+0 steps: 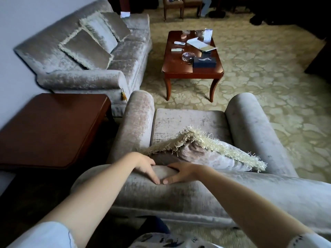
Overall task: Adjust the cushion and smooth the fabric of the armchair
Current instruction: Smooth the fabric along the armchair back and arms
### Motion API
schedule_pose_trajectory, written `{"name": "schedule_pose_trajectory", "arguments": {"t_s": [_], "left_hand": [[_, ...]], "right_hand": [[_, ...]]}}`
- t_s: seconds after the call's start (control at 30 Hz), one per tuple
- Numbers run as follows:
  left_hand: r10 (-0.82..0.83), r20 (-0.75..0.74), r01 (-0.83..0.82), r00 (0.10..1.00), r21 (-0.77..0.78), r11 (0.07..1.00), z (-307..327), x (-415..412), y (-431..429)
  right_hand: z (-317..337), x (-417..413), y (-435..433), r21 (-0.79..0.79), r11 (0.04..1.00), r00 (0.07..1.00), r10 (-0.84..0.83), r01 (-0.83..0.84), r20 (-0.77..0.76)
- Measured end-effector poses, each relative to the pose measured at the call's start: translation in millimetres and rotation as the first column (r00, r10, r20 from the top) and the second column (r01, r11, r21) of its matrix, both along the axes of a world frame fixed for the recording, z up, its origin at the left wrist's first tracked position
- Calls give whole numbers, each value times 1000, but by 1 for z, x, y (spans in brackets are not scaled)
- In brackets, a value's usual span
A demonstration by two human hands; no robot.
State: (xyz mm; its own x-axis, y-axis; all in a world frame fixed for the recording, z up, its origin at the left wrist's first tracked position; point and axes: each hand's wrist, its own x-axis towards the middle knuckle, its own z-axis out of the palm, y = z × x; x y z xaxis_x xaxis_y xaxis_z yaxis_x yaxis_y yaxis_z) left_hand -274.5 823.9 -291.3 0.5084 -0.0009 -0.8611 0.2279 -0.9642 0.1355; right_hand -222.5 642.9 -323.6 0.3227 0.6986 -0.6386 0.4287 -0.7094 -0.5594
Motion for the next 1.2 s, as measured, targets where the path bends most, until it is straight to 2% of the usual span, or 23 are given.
{"name": "schedule_pose_trajectory", "arguments": {"t_s": [0.2, 0.4, 0.6, 0.73, 0.97, 1.2], "left_hand": [[-35, -34, 33, 999, -77, 996, -11, 10, -3], [-58, 11, 59, 998, -128, 990, -18, 24, -32], [0, 107, 21, 994, -190, 982, -25, 40, -111], [-3, 144, 28, 990, -175, 984, -32, 62, -184], [3, 122, 24, 992, -217, 976, -24, 101, -297], [-30, 159, 60, 987, -183, 981, -27, 103, -325]], "right_hand": [[-5, 4, -3, -7, 998, 998, -56, 56, -9], [-10, 20, -40, 36, 986, 987, -162, 162, -8], [-18, 39, -117, -2, 974, 967, -225, 227, 117], [-20, 68, -175, -99, 984, 983, -138, 150, 118], [-6, 116, -282, -192, 980, 999, -53, 51, -4], [2, 137, -304, -259, 958, 992, 111, -122, -54]]}}
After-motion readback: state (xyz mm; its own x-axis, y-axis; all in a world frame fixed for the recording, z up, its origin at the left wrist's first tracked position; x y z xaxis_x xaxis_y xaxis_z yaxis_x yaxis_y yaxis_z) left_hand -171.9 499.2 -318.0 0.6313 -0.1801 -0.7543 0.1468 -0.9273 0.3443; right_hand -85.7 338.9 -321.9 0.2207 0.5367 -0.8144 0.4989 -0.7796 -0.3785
